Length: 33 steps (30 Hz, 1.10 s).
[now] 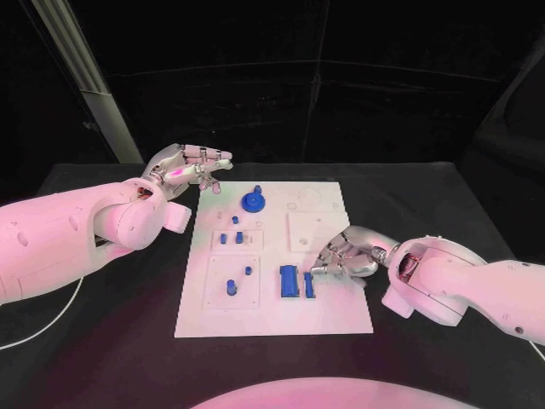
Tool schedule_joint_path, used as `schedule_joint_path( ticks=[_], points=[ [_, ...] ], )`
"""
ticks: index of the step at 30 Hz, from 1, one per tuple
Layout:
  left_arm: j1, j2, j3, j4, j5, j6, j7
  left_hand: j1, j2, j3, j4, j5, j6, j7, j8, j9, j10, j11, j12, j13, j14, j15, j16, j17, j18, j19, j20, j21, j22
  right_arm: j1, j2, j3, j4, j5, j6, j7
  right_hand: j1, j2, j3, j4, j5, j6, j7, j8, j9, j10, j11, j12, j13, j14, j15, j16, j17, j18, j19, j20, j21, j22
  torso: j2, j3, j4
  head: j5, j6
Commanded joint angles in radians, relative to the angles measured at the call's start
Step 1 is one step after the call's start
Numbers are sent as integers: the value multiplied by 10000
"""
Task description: Assemble the parts on the task board
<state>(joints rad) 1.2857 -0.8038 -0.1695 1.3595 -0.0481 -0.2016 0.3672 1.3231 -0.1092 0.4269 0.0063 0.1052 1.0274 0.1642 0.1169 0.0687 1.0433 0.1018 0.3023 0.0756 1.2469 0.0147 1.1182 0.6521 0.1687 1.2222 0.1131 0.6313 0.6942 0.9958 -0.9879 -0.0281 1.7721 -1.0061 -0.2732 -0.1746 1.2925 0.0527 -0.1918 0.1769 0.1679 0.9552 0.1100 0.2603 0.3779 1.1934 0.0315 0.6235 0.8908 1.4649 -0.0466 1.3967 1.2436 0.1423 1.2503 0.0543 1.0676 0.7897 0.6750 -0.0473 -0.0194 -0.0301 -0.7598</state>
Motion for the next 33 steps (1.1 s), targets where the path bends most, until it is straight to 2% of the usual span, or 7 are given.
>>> schedule_joint_path(
  ticks=[1,7,13,25,26,30,33],
  points=[
    [13,39,7,-68,475,105,249,-72,22,-86,3,48,-45,36,11,-17,-65,1,70,-8,-84,29,-10,-49,140,10,31,-73,-17,248,76,21,-518,3245,-713,3112,613,195,-25,-250,129,-490,357,-332,-111,-878,361,-1310,-1029,1059,235,1741,3272,297,-1171,480,-2602,-2769,-132,-89,30,-63,244],
    [12,113,6,-364,1354,196,468,-314,-198,-567,235,20,-138,69,23,-23,-164,118,86,-75,-1664,129,-2164,-1940,111,-1132,186,-1209,-681,636,743,32,-2242,6169,-519,5110,937,334,-324,-512,-283,-1047,902,-1113,-707,-2179,965,-3647,-3395,-174,1145,525,2397,353,-2555,1082,-5727,-4717,-303,-160,8,48,1043],
    [-22,419,6,-909,2058,239,824,-212,-53,-1058,543,30,-416,232,-193,-27,-165,434,-656,-124,-2762,852,-6399,-3952,64,-3501,910,-3994,-2663,752,1683,190,-3994,7536,-401,6087,1095,644,-344,-1117,-312,-818,811,-1605,-1323,-2004,1111,-4871,-5497,-3375,1402,-3486,717,433,-2693,1475,-7596,-5984,-373,-154,32,40,1590],
    [-109,1064,11,-1901,2330,-119,1097,209,299,-1677,649,55,-349,39,-492,-32,4,605,-1777,-134,-2545,1224,-8872,-5151,169,-3796,1416,-4978,-3961,785,2928,456,-5897,8124,-54,6619,648,995,-392,-2023,-285,-554,866,-1963,-2323,-1474,1140,-5594,-7672,-3437,1343,-7779,270,433,-1574,1440,-8975,-7061,-385,-113,37,85,2034],
    [-113,1009,5,-1825,2038,25,734,-3869,1092,-2405,-63,-316,-3321,-457,-1169,-687,-3176,117,-2129,-756,-5583,802,-9535,-5550,-507,-6365,659,-5357,-4840,768,2867,434,-5767,7620,-299,6072,-3375,518,302,-1769,-718,-3299,279,-2603,-2717,-4677,700,-6235,-7971,-6895,466,-9535,-3561,-170,-4938,867,-9462,-7897,-389,-116,39,34,1956],
    [-190,982,63,-1689,1985,-171,761,-4852,1092,-2631,-63,-1052,-4093,-588,-1169,-687,-3935,-11,-2247,-756,-6286,706,-9755,-5673,-506,-6973,459,-5477,-5096,758,2833,428,-5609,7723,-496,6109,-4449,443,472,-1769,-807,-3931,130,-2603,-2885,-5395,578,-6235,-8160,-7610,466,-10139,-4495,-175,-5648,697,-9620,-7897,-488,-53,55,63,1918],
    [-366,922,196,-1381,1863,-620,823,-6026,1092,-2855,-63,-1052,-4959,-733,-1169,-687,-4846,-153,-3023,-756,-7153,585,-9952,-5792,-662,-7704,236,-5596,-5352,736,2758,413,-5249,7957,-944,6193,-5645,304,675,-1769,-932,-4725,-41,-2603,-3009,-6319,452,-6235,-8908,-8604,466,-10681,-5617,-342,-6616,522,-9766,-7897,-713,91,93,128,1830]
  ],
)
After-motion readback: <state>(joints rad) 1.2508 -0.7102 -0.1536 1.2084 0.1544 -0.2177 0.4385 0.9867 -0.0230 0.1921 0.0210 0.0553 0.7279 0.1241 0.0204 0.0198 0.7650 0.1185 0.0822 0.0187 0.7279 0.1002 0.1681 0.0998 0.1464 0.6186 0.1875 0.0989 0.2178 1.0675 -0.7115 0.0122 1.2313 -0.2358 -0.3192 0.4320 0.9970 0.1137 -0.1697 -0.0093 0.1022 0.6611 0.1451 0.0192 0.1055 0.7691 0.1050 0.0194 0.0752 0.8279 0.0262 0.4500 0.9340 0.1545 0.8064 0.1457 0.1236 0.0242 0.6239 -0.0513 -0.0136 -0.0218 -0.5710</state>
